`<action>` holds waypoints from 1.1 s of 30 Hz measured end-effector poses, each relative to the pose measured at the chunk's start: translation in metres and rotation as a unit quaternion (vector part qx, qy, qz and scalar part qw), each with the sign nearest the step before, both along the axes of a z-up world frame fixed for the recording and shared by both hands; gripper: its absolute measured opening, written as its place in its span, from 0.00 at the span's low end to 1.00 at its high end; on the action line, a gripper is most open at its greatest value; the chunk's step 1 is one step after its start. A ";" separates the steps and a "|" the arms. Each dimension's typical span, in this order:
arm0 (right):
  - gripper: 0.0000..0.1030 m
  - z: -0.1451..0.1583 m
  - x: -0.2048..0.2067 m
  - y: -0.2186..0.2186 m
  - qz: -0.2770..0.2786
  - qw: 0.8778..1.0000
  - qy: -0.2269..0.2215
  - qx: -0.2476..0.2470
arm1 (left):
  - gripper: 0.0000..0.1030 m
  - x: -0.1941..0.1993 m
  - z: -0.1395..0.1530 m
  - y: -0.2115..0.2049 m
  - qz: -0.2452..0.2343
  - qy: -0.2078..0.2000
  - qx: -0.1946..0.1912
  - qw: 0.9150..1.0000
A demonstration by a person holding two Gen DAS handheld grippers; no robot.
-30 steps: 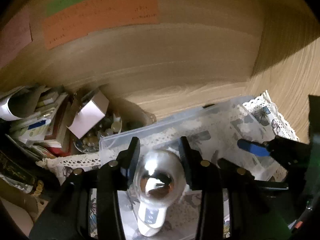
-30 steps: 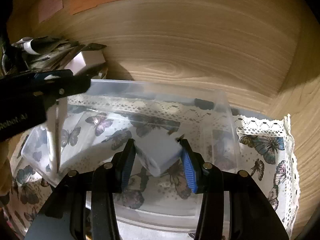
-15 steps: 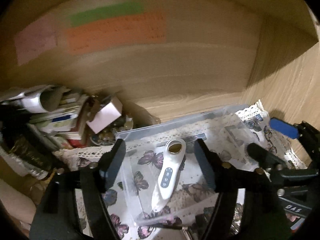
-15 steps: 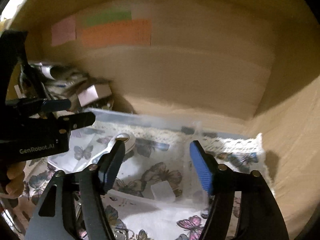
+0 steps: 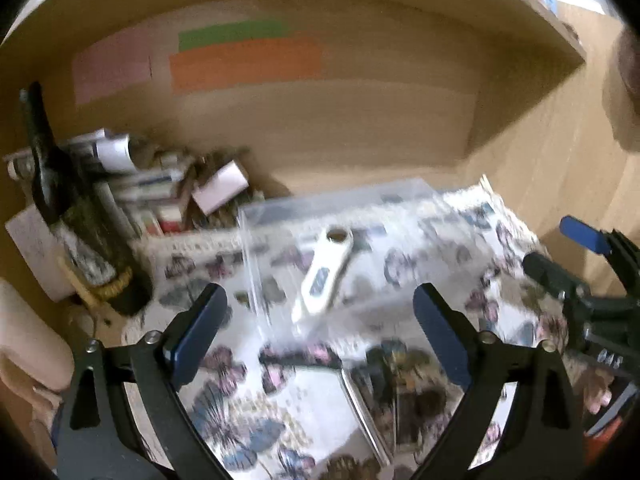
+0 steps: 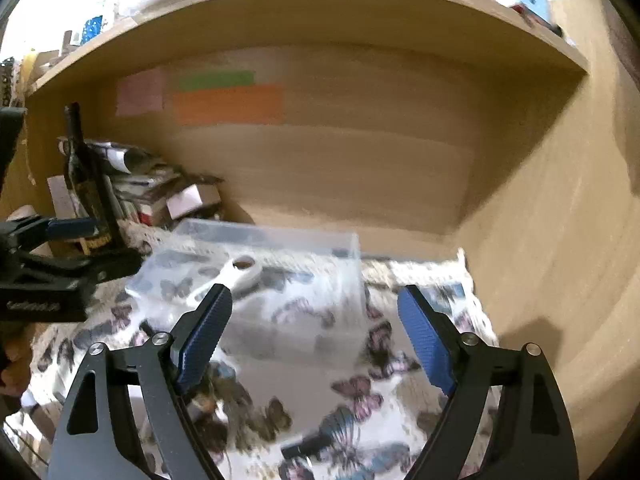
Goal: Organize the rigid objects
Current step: 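Open the left tool to release the white device into the box, then grasp the silver metal tube with the left tool while the right tool grasps the black USB dongle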
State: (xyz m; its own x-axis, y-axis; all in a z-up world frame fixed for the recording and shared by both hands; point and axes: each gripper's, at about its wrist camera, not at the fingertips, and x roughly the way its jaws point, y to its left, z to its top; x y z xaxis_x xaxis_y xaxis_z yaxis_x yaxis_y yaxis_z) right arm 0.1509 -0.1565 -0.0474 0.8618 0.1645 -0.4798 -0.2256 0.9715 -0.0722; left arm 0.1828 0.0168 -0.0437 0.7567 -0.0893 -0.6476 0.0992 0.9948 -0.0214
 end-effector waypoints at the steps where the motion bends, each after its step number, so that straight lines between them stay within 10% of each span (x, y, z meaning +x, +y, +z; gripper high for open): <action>1: 0.81 -0.003 -0.002 -0.003 -0.005 1.000 0.006 0.002 | 0.93 -0.003 -0.005 -0.002 -0.004 0.008 0.002 1.000; 10: 0.81 -0.038 -0.012 -0.034 -0.033 0.996 0.081 0.004 | 0.91 -0.015 -0.064 -0.002 -0.020 0.098 -0.018 0.995; 22: 0.79 -0.100 -0.003 -0.018 0.008 0.984 0.176 -0.002 | 0.57 -0.010 -0.106 -0.008 -0.039 0.163 -0.014 0.986; 29: 0.58 -0.110 0.001 -0.015 0.013 0.981 0.194 -0.008 | 0.51 -0.011 -0.110 0.004 -0.047 0.172 -0.003 0.984; 33: 0.43 -0.111 0.001 -0.013 0.015 0.982 0.187 -0.009 | 0.29 -0.005 -0.109 -0.006 -0.068 0.174 -0.004 0.982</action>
State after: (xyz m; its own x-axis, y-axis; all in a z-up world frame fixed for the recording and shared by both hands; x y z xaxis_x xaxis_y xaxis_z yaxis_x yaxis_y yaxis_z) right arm 0.1517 -0.1699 -0.1580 0.6193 0.1758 -0.7652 -0.2675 0.9635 0.0048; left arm 0.1778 0.0111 -0.1523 0.4705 -0.1807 -0.8637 0.2167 0.9725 -0.0854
